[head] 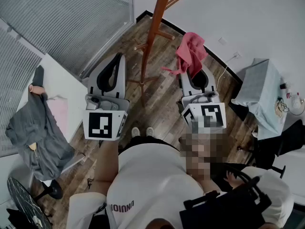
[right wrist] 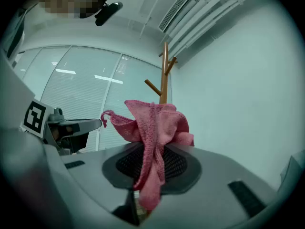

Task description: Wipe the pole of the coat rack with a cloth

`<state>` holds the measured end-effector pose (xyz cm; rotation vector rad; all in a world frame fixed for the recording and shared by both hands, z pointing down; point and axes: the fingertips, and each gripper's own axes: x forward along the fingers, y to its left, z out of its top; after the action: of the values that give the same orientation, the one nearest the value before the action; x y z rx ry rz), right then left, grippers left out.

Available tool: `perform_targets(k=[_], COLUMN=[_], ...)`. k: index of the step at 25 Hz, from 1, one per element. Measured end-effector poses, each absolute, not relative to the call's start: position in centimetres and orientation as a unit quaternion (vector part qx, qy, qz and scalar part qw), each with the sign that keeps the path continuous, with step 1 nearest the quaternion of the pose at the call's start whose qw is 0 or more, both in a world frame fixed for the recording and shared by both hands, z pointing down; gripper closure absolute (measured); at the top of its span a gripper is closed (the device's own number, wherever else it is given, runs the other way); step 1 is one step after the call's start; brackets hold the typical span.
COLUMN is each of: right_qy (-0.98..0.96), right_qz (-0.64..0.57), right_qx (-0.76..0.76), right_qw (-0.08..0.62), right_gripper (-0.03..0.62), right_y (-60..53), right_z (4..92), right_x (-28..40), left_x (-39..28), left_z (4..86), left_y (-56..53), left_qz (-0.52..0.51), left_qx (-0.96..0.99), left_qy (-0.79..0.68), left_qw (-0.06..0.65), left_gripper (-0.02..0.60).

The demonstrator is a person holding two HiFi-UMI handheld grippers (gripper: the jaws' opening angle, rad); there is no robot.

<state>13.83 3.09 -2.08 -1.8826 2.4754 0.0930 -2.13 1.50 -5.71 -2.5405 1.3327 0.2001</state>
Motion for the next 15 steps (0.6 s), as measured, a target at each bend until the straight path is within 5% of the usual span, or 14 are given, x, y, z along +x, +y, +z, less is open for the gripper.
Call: perform_targets(k=[15], right_qy=[0.802], right_qz=[0.023], right_qx=[-0.597], right_qw=[0.023], right_gripper=[0.497], right_y=[2.58], right_z=[-1.93], right_x=[13.66], left_x=[-2.21], left_z=[-5.16], left_y=[1.01], left_qz=[0.065], left_qx=[-0.876], left_qy=[0.462], left_qw=[0.125], left_gripper=[0.568])
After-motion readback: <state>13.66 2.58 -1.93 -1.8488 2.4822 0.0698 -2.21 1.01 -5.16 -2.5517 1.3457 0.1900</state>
